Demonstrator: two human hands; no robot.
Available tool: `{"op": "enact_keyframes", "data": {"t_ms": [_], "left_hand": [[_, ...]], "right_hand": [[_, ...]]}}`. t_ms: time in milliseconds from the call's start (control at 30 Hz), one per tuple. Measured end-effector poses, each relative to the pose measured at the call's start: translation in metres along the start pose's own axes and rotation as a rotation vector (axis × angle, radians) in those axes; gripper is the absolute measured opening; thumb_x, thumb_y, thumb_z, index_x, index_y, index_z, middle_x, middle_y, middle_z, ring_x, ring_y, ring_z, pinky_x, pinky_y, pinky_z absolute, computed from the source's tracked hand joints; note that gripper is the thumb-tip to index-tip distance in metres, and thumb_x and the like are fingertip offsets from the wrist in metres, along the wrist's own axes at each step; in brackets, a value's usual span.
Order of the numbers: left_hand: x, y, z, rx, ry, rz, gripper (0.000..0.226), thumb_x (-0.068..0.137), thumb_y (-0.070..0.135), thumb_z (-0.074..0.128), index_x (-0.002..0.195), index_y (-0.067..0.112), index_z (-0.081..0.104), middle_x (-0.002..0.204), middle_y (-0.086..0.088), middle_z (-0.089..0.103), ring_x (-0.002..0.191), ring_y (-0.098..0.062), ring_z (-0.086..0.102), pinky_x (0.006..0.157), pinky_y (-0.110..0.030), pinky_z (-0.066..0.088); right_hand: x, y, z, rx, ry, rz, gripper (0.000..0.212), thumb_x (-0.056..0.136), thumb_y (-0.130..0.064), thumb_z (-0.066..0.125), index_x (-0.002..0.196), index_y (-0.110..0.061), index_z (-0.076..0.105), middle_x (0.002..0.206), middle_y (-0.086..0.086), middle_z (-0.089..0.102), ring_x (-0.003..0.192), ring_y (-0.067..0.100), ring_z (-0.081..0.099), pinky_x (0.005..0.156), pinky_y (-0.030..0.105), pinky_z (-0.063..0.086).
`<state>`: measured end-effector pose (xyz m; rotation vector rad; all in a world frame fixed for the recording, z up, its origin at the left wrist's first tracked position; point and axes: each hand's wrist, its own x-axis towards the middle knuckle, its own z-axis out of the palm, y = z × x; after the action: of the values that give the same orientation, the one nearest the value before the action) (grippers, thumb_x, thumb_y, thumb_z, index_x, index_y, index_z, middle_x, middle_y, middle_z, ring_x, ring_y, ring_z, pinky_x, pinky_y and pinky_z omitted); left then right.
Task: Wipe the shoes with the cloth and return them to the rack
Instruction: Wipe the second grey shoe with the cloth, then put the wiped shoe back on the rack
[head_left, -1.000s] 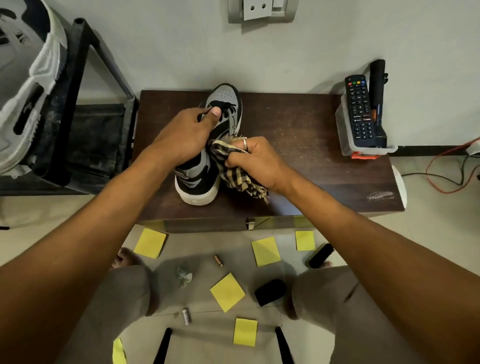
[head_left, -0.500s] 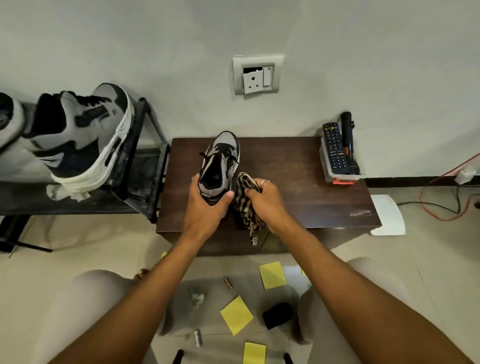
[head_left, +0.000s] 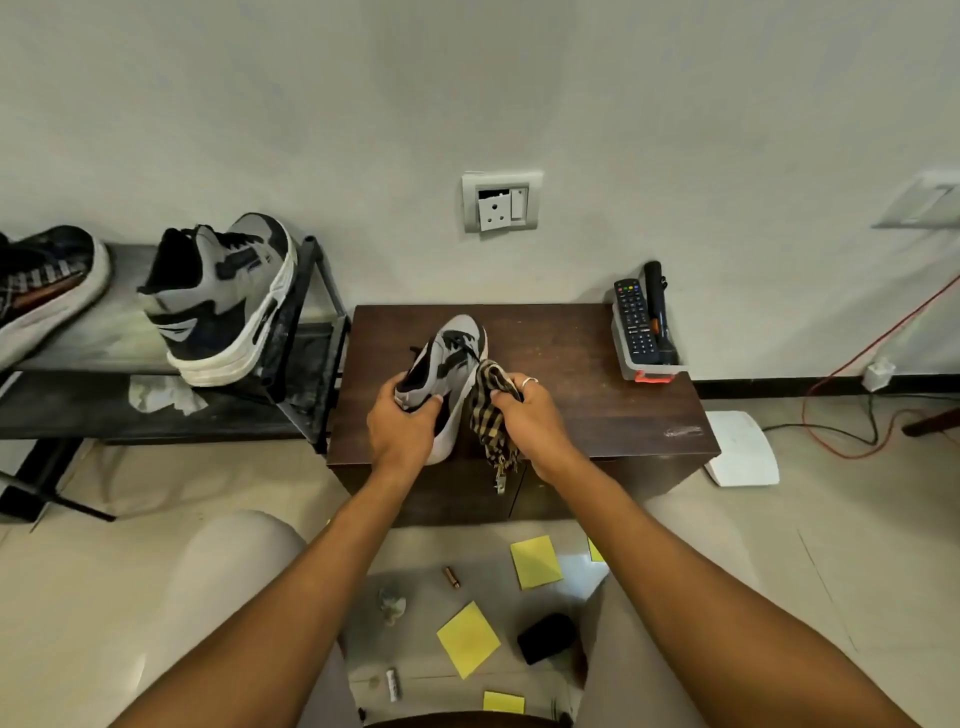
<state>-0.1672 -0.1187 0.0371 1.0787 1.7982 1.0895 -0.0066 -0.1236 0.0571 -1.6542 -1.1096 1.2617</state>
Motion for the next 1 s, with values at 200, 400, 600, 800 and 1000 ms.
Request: {"op": "enact_keyframes", "data": {"t_ms": [200,400,600,800,1000], "left_hand": [[-0.044,0.016,-0.038,-0.106,0.035,0.035,0.048,0.085,0.025,0.08,0.13,0.022,0.062,0.111,0.006,0.07,0.104,-0.014,0.068,0.094,-0.036,0.057],[-0.084,0.047,-0.094,-0.3,0.111,0.108,0.045,0.084,0.027,0.081,0.126,0.025,0.064,0.108,0.007,0.073,0.101,-0.009,0.071,0.093,-0.038,0.059],[-0.108,0.081,-0.163,-0.396,0.178,0.186,0.037,0.084,0.02,0.083,0.116,0.028,0.067,0.106,0.009,0.075,0.099,-0.003,0.071,0.093,-0.03,0.057],[-0.112,0.1,-0.221,-0.409,0.297,0.246,0.035,0.086,0.021,0.082,0.111,0.035,0.062,0.104,0.012,0.072,0.096,0.003,0.068,0.081,-0.012,0.054],[-0.09,0.099,-0.285,-0.403,0.469,0.27,0.041,0.084,0.025,0.083,0.121,0.023,0.067,0.108,0.009,0.073,0.099,0.0,0.069,0.092,-0.024,0.057]], "right_hand": [[-0.045,-0.022,0.005,-0.057,-0.042,-0.09,0.019,0.104,-0.025,0.052,0.116,-0.027,0.067,0.107,-0.005,0.069,0.099,0.011,0.067,0.087,0.032,0.055],[-0.092,-0.052,0.028,0.082,-0.148,-0.139,0.015,0.1,-0.035,0.06,0.106,-0.027,0.07,0.103,-0.001,0.076,0.1,0.015,0.072,0.094,0.041,0.058],[-0.126,-0.095,0.055,0.321,-0.347,-0.142,0.033,0.088,-0.022,0.078,0.118,-0.013,0.068,0.105,0.01,0.077,0.095,0.026,0.074,0.081,0.041,0.061],[-0.136,-0.137,0.102,0.333,-0.382,-0.182,0.025,0.087,-0.018,0.077,0.109,-0.012,0.07,0.098,0.011,0.077,0.093,0.027,0.074,0.084,0.042,0.061],[-0.142,-0.173,0.176,0.226,-0.425,-0.284,0.029,0.085,-0.031,0.079,0.111,-0.02,0.071,0.1,0.003,0.079,0.098,0.021,0.075,0.097,0.045,0.057]]}}
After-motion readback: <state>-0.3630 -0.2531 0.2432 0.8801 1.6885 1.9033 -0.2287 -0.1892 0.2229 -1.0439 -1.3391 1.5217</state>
